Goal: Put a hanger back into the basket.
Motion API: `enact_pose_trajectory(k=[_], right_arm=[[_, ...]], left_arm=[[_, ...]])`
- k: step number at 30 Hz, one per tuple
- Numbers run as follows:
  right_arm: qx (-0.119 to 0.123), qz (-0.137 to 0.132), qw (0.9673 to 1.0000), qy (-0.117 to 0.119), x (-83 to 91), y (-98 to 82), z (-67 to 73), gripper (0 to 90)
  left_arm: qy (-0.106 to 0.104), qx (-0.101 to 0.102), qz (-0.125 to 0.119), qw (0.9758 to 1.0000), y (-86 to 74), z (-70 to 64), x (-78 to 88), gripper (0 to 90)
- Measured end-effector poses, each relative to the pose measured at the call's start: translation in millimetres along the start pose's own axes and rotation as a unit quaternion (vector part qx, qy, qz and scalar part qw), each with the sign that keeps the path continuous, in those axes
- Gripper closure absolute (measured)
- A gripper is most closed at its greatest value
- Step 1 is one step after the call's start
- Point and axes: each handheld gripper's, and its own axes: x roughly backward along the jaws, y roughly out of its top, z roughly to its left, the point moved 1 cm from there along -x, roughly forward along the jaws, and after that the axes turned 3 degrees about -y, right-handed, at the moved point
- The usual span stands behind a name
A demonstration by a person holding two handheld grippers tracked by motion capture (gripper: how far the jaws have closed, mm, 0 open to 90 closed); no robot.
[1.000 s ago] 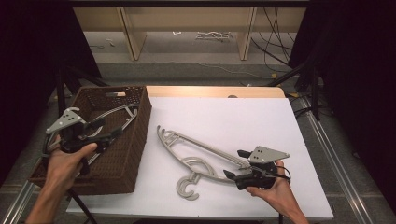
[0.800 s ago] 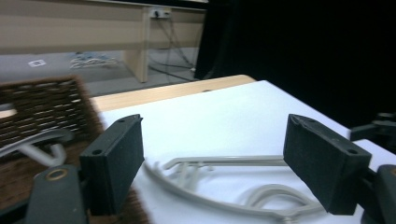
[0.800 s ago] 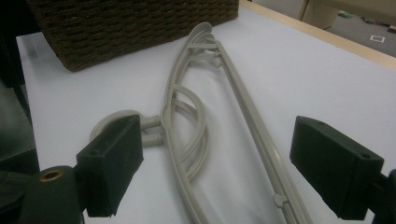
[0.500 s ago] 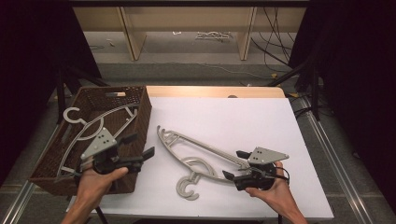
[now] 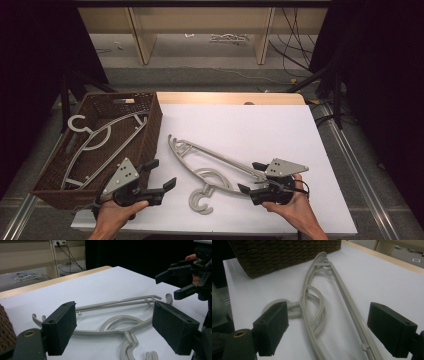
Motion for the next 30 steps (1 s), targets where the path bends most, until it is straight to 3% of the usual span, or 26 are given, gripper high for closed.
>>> enact_pose_trajectory(k=[6, 7, 13, 17, 24, 27, 30], right_arm=[[0.003, 0.009, 0.9999, 0.006, -2.4, -2.1, 1.5, 18.0], [0.000, 0.014, 0.9999, 0.008, -2.6, -2.7, 2.1, 18.0], [0.002, 0.031, 0.9994, 0.016, -6.8, -6.2, 3.5, 17.9], [0.019, 0.063, 0.9977, 0.018, -15.0, -10.7, 6.9, 17.8], [0.057, 0.110, 0.9919, 0.028, -31.6, -14.7, 8.8, 24.1], [0.074, 0.138, 0.9870, 0.038, -41.4, -16.3, 11.2, 26.8], [0.098, 0.158, 0.9821, 0.032, -50.3, -19.0, 14.4, 33.7]], left_arm=[[0.003, -0.005, -0.008, 1.0000, -5.5, 0.7, 0.4, 18.9], [0.007, -0.015, -0.009, 0.9998, -8.8, -0.2, -0.1, 18.9], [0.024, -0.011, -0.003, 0.9996, -19.9, -2.4, -1.9, 18.9], [0.018, -0.007, 0.008, 0.9998, -26.5, -5.8, -5.0, 18.9], [0.007, -0.020, 0.008, 0.9997, -27.3, -5.5, -7.7, 18.7], [0.005, -0.017, 0.012, 0.9998, -28.8, -5.8, -8.7, 18.7], [0.005, -0.016, 0.012, 0.9998, -29.1, -5.4, -8.6, 18.7]])
